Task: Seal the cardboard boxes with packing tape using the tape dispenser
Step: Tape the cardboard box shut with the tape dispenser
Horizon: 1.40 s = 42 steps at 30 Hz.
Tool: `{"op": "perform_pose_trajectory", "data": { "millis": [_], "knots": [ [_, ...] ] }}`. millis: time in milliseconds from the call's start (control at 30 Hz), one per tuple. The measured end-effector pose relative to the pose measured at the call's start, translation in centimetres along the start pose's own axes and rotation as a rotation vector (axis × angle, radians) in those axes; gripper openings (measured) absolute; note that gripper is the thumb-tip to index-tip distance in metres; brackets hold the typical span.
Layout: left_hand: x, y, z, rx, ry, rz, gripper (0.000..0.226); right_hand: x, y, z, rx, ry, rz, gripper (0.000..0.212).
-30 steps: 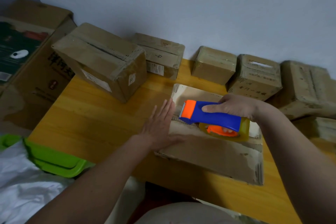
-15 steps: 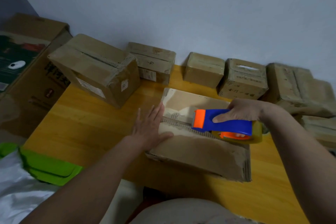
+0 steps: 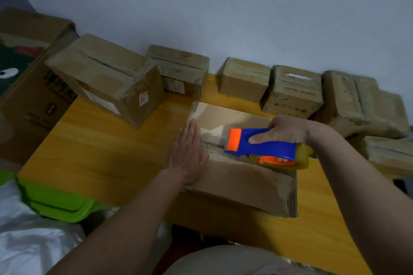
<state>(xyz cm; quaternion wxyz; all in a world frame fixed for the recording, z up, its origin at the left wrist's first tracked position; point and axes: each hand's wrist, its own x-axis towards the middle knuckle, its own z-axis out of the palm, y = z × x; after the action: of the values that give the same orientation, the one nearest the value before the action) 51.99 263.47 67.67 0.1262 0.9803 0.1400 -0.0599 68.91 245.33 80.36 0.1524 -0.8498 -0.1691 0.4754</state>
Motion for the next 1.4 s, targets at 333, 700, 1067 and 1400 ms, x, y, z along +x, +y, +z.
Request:
{"op": "perform_pose_trajectory", "data": {
  "millis": [333, 700, 1067, 1400],
  "knots": [
    [0.2, 0.2, 0.5, 0.086, -0.004, -0.047, 0.074, -3.2, 5.8, -3.0, -0.056, 0.011, 0.002, 0.046],
    [1.1, 3.3, -2.0, 0.039, 0.046, -0.198, 0.057, -3.1, 8.3, -3.3, 0.003, 0.037, -0.026, 0.047],
    [12.4, 7.8, -2.7, -0.077, -0.253, 0.046, 0.047, -4.0, 9.2, -2.6, 0.004, 0.054, -0.023, 0.04],
    [9.9, 7.9, -1.8, -0.112, -0.434, 0.072, 0.041, -4.4, 9.6, -1.6, 0.018, -0.043, 0.023, 0.039]
  ]
}}
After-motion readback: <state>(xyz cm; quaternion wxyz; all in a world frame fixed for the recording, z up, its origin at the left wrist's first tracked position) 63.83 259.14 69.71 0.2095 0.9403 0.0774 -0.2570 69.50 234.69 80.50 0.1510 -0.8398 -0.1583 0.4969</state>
